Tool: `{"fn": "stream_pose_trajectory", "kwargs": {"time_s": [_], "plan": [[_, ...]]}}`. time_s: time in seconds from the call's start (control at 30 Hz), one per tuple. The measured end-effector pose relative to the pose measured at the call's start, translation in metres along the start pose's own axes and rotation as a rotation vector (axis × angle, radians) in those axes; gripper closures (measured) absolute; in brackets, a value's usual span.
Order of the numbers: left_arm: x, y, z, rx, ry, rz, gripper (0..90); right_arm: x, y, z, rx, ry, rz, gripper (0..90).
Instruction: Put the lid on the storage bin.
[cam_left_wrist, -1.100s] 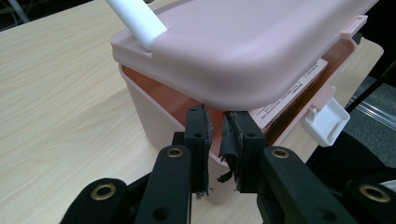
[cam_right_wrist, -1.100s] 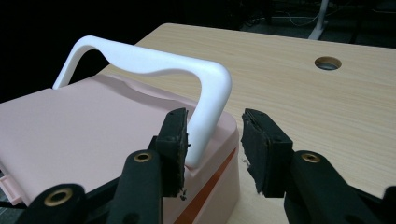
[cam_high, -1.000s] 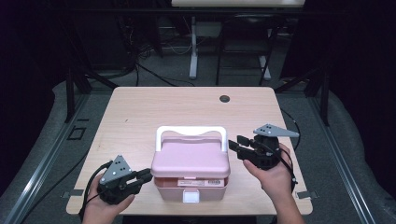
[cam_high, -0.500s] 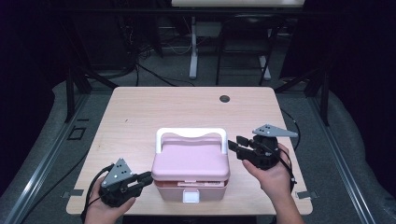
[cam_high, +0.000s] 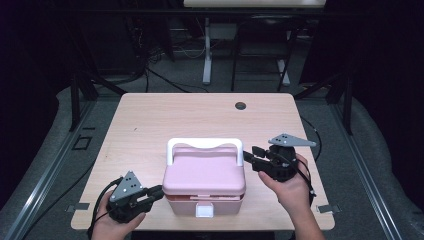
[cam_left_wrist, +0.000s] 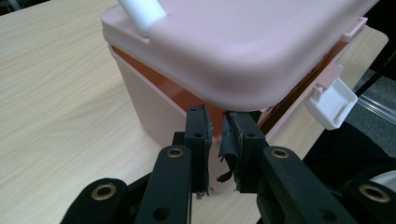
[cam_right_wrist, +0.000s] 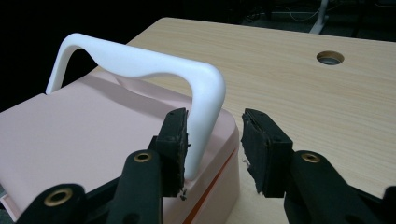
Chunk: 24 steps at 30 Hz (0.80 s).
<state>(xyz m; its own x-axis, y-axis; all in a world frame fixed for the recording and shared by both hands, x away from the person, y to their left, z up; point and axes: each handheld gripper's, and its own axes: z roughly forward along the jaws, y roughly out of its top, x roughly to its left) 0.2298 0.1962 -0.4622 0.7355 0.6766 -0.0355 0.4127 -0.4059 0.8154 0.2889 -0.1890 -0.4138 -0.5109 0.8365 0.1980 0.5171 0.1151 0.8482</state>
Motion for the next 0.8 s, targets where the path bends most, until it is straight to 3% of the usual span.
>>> {"fn": "stream_pose_trajectory", "kwargs": {"time_s": [0.8], "plan": [[-0.0013,-0.0063,0.0043,0.025,0.000,0.000,79.3,0.0004,-0.0003,0.0005,0.000,0.002,0.001,60.0]]}}
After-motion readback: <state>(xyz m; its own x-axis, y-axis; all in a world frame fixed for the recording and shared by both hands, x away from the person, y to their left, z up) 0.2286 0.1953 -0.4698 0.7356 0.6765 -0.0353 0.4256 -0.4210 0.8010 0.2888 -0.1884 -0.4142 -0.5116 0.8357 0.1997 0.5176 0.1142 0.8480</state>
